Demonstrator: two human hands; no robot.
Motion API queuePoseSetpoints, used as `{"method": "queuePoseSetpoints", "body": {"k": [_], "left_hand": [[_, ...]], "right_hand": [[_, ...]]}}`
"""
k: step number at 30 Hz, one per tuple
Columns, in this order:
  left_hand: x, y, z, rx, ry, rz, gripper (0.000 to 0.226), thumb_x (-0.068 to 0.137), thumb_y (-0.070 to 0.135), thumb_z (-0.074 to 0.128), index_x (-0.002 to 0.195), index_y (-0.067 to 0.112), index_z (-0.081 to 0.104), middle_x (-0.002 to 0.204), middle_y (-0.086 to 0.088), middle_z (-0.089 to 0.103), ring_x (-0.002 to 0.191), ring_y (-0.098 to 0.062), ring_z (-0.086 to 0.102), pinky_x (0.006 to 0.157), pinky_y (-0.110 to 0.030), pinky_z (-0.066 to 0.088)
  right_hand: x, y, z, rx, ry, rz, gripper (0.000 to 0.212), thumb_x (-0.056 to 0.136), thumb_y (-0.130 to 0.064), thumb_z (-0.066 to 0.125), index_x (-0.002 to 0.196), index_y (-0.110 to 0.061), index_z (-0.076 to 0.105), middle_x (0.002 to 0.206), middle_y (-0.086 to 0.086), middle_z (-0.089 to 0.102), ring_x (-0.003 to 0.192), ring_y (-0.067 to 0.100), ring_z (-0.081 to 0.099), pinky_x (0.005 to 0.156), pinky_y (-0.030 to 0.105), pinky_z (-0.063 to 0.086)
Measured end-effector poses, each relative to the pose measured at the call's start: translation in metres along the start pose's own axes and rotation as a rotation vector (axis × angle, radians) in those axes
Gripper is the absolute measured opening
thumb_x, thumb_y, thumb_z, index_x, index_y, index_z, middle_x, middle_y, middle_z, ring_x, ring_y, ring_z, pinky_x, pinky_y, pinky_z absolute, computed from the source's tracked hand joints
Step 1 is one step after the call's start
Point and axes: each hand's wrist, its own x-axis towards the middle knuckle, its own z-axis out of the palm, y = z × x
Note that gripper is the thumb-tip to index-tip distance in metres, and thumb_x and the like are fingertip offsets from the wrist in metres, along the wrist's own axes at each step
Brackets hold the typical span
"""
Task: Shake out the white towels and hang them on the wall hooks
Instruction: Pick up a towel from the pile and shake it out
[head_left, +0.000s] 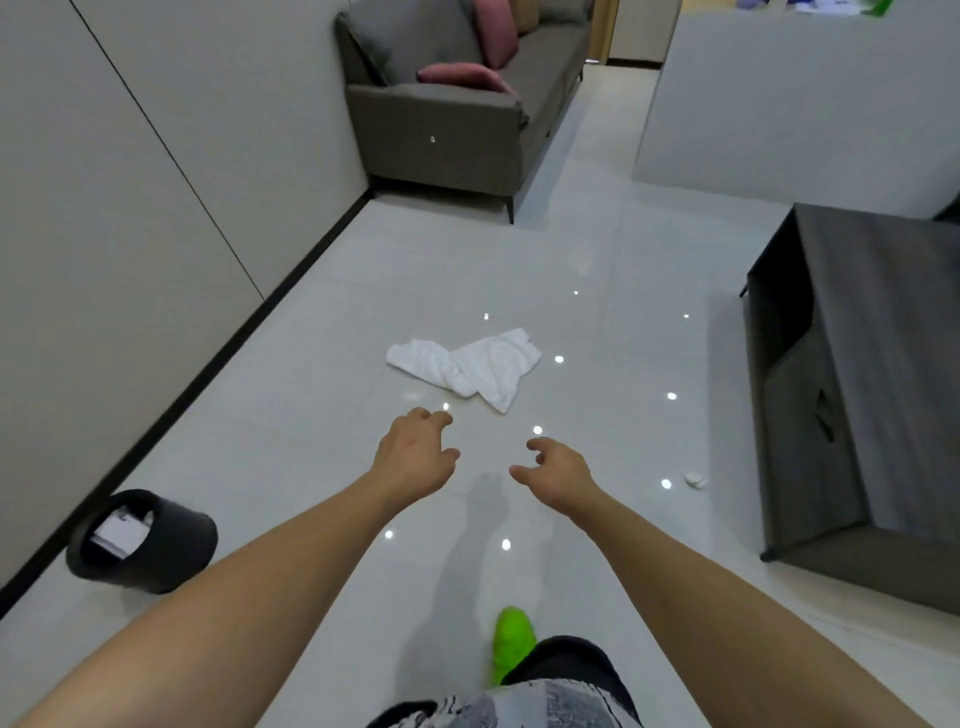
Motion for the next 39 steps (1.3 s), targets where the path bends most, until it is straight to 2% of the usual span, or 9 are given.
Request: {"method": "queuePoseSetpoints", "body": {"k": [3,8,12,16,20,27,31,35,39], "left_hand": [[0.046,0.001,-0.002,-0.029,-0.022,-0.034,0.053,0.092,0.037,0.059,0.141,0.02,0.047,0.143,-0.007,0.045,0.126,-0.028,0.047,0.1,-0.04,0.045],[0.124,-0.006,0.0,-0.056,-0.093,-0.056,0.054,0.092,0.037,0.059,0.142,0.019,0.047,0.143,-0.009,0.046,0.127,-0.029,0.046,0.102,-0.041,0.044],[0.205,-0.022,0.002,-0.073,-0.123,-0.057,0.055,0.092,0.036,0.059,0.142,0.019,0.047,0.143,-0.009,0.045,0.13,-0.029,0.044,0.103,-0.041,0.041],[0.292,-0.041,-0.001,-0.107,-0.173,-0.059,0.054,0.092,0.036,0.059,0.142,0.018,0.046,0.143,-0.01,0.045,0.13,-0.029,0.043,0.102,-0.039,0.04],[0.359,-0.056,-0.008,-0.122,-0.272,-0.059,0.053,0.092,0.035,0.059,0.141,0.017,0.047,0.142,-0.011,0.045,0.129,-0.029,0.044,0.101,-0.038,0.04],[0.461,-0.075,-0.01,-0.139,-0.338,-0.109,0.051,0.092,0.033,0.062,0.138,0.014,0.051,0.133,-0.015,0.052,0.122,-0.031,0.049,0.099,-0.034,0.038],[0.509,-0.087,0.028,-0.153,-0.382,-0.187,0.049,0.092,0.032,0.061,0.137,0.014,0.051,0.132,-0.015,0.052,0.118,-0.029,0.052,0.096,-0.032,0.038],[0.551,-0.1,0.1,-0.152,-0.405,-0.279,0.047,0.093,0.033,0.06,0.136,0.015,0.053,0.132,-0.012,0.052,0.12,-0.028,0.051,0.095,-0.03,0.035],[0.591,-0.112,0.198,-0.151,-0.476,-0.334,0.046,0.092,0.033,0.06,0.135,0.017,0.053,0.132,-0.011,0.053,0.12,-0.028,0.051,0.096,-0.03,0.036]], "right_hand": [[0.044,-0.013,-0.011,-0.026,-0.039,0.022,0.062,0.089,-0.038,0.067,0.143,-0.018,0.046,0.092,-0.009,0.054,0.076,0.004,0.054,0.082,0.026,0.047],[0.117,-0.035,-0.014,-0.057,-0.091,0.073,0.061,0.088,-0.039,0.068,0.142,-0.019,0.047,0.087,-0.01,0.051,0.07,0.003,0.054,0.076,0.024,0.048],[0.186,-0.054,-0.011,-0.078,-0.101,0.119,0.061,0.088,-0.039,0.068,0.142,-0.019,0.048,0.122,0.004,0.06,0.091,0.013,0.06,0.087,0.03,0.052],[0.254,-0.077,-0.011,-0.078,-0.102,0.18,0.059,0.089,-0.038,0.066,0.141,-0.018,0.049,0.113,0.002,0.058,0.091,0.016,0.058,0.09,0.032,0.052],[0.308,-0.101,-0.016,-0.076,-0.11,0.273,0.058,0.09,-0.038,0.066,0.141,-0.017,0.049,0.127,0.007,0.059,0.099,0.017,0.058,0.091,0.03,0.049],[0.416,-0.121,-0.016,0.034,-0.084,0.392,0.05,0.088,-0.037,0.068,0.131,-0.014,0.059,0.123,0.007,0.065,0.111,0.023,0.061,0.096,0.032,0.048],[0.481,-0.092,0.001,0.172,-0.098,0.503,0.045,0.089,-0.03,0.069,0.127,-0.008,0.062,0.116,0.009,0.066,0.104,0.026,0.064,0.095,0.039,0.052],[0.554,-0.043,0.026,0.457,-0.097,0.707,0.023,0.09,-0.019,0.069,0.108,-0.006,0.064,0.082,0.007,0.059,0.069,0.019,0.055,0.061,0.031,0.052],[0.633,0.026,0.062,0.705,-0.104,0.85,0.01,0.094,-0.016,0.064,0.09,-0.01,0.057,0.073,0.007,0.052,0.058,0.017,0.049,0.055,0.028,0.048]]}}
